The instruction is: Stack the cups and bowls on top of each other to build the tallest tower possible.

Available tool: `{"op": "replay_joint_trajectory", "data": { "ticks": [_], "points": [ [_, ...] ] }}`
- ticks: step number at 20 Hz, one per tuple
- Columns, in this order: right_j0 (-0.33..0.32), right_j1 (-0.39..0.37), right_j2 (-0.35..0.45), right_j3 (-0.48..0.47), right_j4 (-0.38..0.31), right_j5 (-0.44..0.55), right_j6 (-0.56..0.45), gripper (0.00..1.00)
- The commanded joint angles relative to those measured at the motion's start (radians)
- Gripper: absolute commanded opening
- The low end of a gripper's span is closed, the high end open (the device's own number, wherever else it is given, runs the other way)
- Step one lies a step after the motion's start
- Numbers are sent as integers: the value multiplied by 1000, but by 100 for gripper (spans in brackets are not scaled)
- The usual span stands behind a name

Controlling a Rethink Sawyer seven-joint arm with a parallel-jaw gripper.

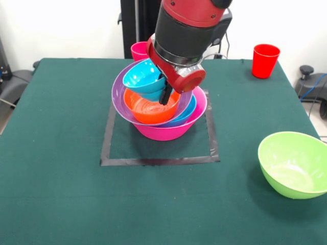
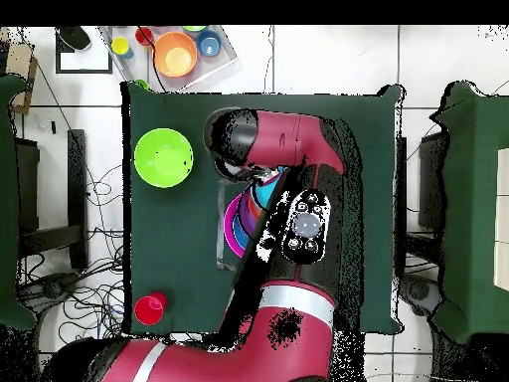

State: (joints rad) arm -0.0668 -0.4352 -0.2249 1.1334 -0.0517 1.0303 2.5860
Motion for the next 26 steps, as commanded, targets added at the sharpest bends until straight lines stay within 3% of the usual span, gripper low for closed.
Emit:
{"op": "replay_joint_trajectory", "data": {
  "ticks": [1, 9, 19, 26],
  "points": [
    [37, -35, 72, 55, -72, 87, -139, 0],
    [53, -18, 44, 102, -72, 16, -72, 0],
    [22, -29, 43, 219, -86, -115, -87, 0],
    [35, -57, 29, 282, -86, -166, -59, 0]
  ]
}}
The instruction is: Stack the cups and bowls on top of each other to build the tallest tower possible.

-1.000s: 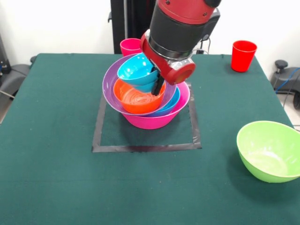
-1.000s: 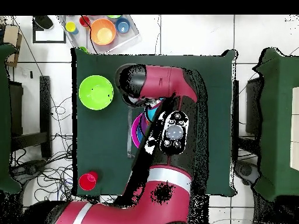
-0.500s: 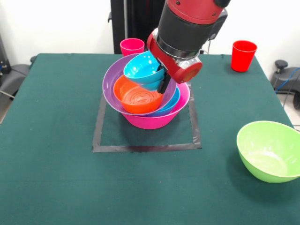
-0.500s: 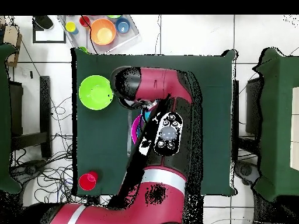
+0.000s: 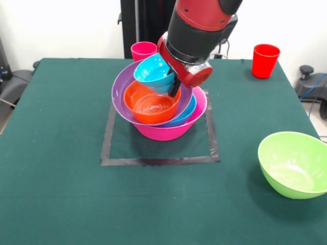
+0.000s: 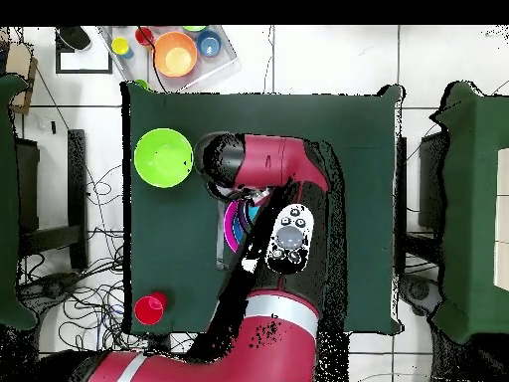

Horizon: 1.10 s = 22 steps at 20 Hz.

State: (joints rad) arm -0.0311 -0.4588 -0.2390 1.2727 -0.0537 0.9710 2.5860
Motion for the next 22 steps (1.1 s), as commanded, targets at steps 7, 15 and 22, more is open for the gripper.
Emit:
{"op": "replay_joint_trajectory", "data": {
  "ticks": [7, 15, 22],
  "points": [
    [-5, -5, 47, 131, -79, -153, -41, 0],
    [3, 5, 41, 117, -81, -169, -45, 0],
    [7, 18, 31, 53, -79, -117, -41, 100]
  ]
}}
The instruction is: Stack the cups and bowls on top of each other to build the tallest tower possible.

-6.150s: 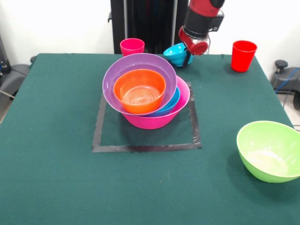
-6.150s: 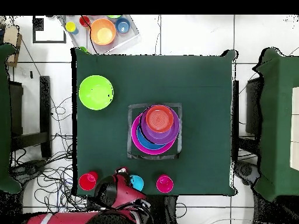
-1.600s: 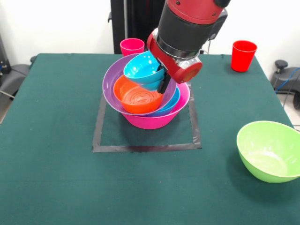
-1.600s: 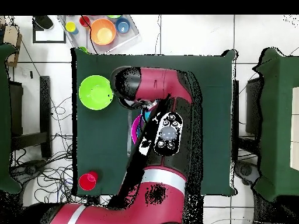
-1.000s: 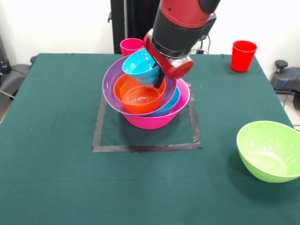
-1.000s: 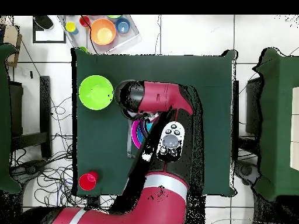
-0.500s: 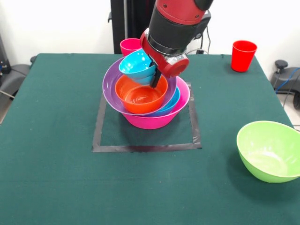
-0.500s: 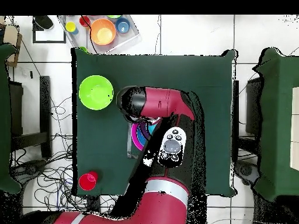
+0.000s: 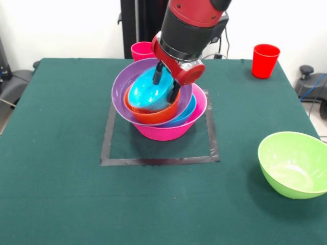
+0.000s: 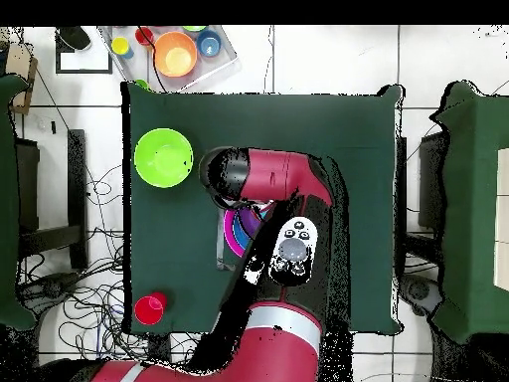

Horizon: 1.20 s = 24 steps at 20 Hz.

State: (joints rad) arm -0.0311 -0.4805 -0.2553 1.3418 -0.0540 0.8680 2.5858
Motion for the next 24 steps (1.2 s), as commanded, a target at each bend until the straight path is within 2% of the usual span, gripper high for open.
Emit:
{"op": "replay_joint_trajectory", "data": {
  "ticks": [1, 10, 13, 16, 17, 20, 21, 24],
  "points": [
    [14, 34, 41, -25, -72, 16, -30, 100],
    [16, -2, 40, -129, -52, 211, -70, 100],
    [20, -43, 36, -197, -44, 377, -91, 100],
    [17, -78, 42, -251, -28, 498, -91, 100],
    [12, -88, 53, -278, -13, 572, -83, 100],
    [13, -87, 62, -364, -11, 707, -65, 100],
    [15, -86, 65, -387, 4, 732, -30, 100],
    [20, -102, 75, -345, 60, 625, 70, 100]
  ]
}}
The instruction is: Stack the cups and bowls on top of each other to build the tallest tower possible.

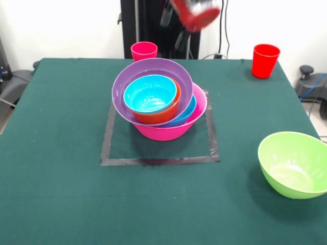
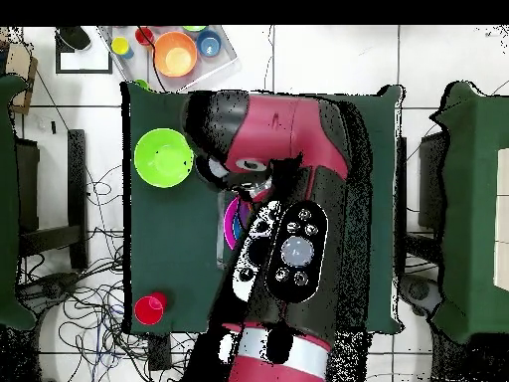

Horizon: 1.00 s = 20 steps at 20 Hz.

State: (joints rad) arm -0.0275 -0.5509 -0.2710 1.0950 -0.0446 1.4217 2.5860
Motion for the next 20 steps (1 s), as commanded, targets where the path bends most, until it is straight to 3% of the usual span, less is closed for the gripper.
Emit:
{"op": "replay_joint_trajectory", "data": {
  "ticks": [1, 5, 11, 15, 20],
  "points": [
    [17, -35, 99, -69, 70, -11, 90, 100],
    [45, -5, 108, -12, 135, -216, 198, 100],
    [105, 97, 71, -4, 182, -455, 317, 100],
    [131, 164, 36, -22, 209, -540, 360, 100],
    [155, 230, 3, -64, 253, -556, 385, 100]
  ]
}}
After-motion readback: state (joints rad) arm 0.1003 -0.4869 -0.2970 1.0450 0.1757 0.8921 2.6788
